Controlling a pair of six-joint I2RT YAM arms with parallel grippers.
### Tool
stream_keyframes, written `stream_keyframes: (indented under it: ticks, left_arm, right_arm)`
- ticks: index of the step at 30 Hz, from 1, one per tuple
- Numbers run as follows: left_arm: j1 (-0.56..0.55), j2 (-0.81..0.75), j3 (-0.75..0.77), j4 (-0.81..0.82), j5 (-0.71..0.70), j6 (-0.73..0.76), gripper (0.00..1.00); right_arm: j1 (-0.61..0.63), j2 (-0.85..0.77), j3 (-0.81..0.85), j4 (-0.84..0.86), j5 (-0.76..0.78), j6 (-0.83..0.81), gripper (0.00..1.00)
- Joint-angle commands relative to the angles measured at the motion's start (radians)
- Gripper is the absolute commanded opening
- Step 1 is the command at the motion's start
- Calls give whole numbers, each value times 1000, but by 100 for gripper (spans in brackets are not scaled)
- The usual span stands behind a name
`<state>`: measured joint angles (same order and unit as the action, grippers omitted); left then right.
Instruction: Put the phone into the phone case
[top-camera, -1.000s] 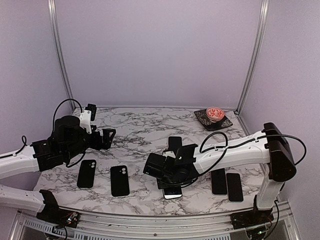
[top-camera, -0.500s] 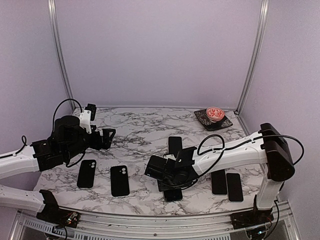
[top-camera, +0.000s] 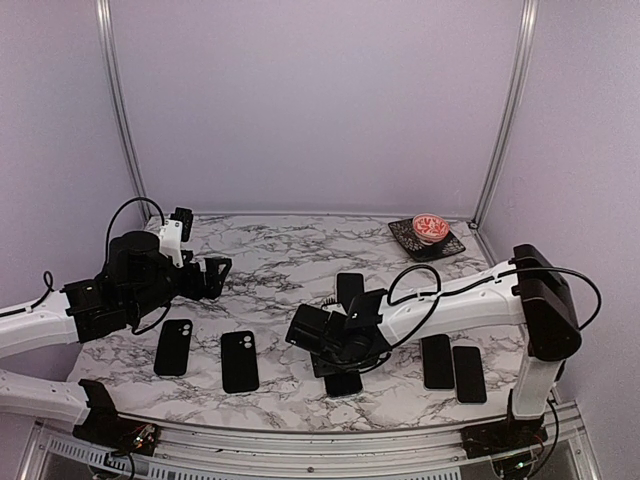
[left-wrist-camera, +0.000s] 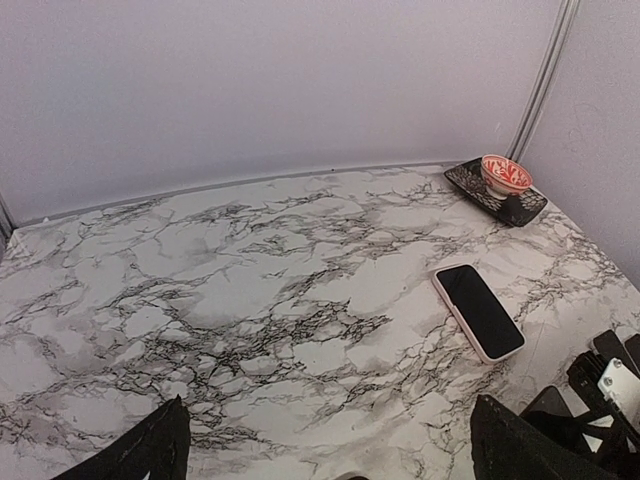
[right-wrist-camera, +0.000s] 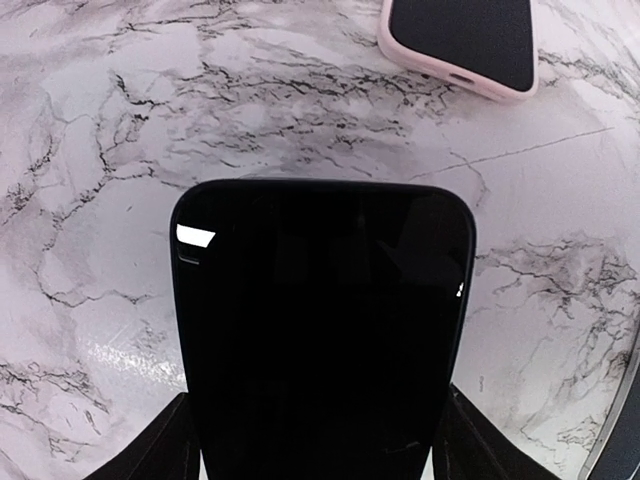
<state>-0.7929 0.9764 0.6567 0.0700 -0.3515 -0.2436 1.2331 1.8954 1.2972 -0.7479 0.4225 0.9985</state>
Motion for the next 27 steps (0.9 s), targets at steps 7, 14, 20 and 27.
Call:
stream_keyframes:
  ticks: [7,14,20,27]
  left_arm:
    - [7,-4,-14,21,2,1,99]
    - [7,-2,-14,22,7,0,99]
    - [6,-4,-13,22,5,1,99]
    - [9,-5,-14,21,2,2,99]
  right_arm:
    - [-12,11,58,0,96,-27,32]
    - [-13,26,6,66,83,-7,30]
    - [2,30,-22,34,64,39,29]
    - [13,16,4,35,7,56,30]
